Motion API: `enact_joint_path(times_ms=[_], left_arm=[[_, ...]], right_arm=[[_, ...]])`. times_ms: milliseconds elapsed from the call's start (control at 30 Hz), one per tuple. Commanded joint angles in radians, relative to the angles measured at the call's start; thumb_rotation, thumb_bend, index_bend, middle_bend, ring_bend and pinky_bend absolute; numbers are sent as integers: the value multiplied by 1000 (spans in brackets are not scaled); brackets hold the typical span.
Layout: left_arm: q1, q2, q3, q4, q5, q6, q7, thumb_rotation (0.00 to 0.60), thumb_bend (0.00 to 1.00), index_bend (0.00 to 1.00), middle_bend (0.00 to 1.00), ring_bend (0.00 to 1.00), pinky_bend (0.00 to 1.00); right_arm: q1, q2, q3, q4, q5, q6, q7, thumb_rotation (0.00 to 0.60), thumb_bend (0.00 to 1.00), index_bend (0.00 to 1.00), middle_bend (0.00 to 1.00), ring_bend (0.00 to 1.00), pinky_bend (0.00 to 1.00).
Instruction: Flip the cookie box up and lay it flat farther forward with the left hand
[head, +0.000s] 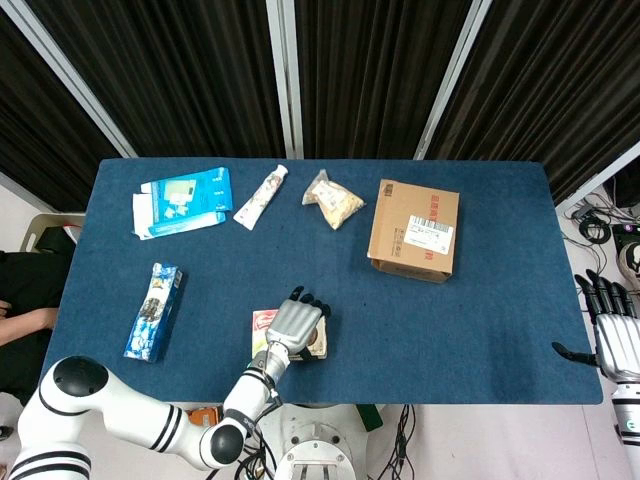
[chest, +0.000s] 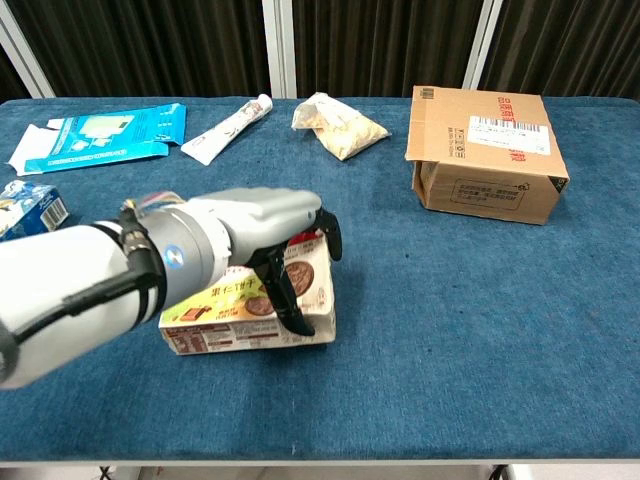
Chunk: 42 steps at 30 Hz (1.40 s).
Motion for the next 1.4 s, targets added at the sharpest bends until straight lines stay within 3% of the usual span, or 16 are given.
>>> enact_joint_path(times_ms=[33,167,333,500,733,967,1233,1400], left_arm=[[20,55,-11,-48,44,-16,-47,600,158,332,408,244,0],[54,150,-40,-106,131,-48,-143,600,183,332,414,277,62],[104,234,-79,-111,262,-105,-327,600,193,332,414,281,272],[168,247,-121,-32,409,-188,-640,600,203,332,413,280,283],[215,149,-101,211,658,-252,-1043,600,213,332,412,266,283],[230,-9,-61,504,869,-176,-1391,600,184,332,400,244,283],[233,-134,-62,725,917,-111,-1580,600,149,331,382,222,272],[227,-179,-68,827,934,-84,-1631,600,141,331,382,223,271]], right_arm=[[0,1,0,-3,-2,3,-1,600,100,0,0,0,0],[-1,3,-1,-8,-3,3,-6,600,100,0,0,0,0],[-3,7,-1,-15,-2,6,-10,600,100,0,0,0,0],[-5,11,-1,-22,-1,8,-17,600,100,0,0,0,0],[-7,23,2,-38,6,9,-23,600,100,0,0,0,0],[-15,49,8,-70,15,22,-44,600,100,0,0,0,0],[-22,55,8,-90,29,21,-61,600,100,0,0,0,0],[-24,58,9,-102,33,22,-75,600,100,0,0,0,0]])
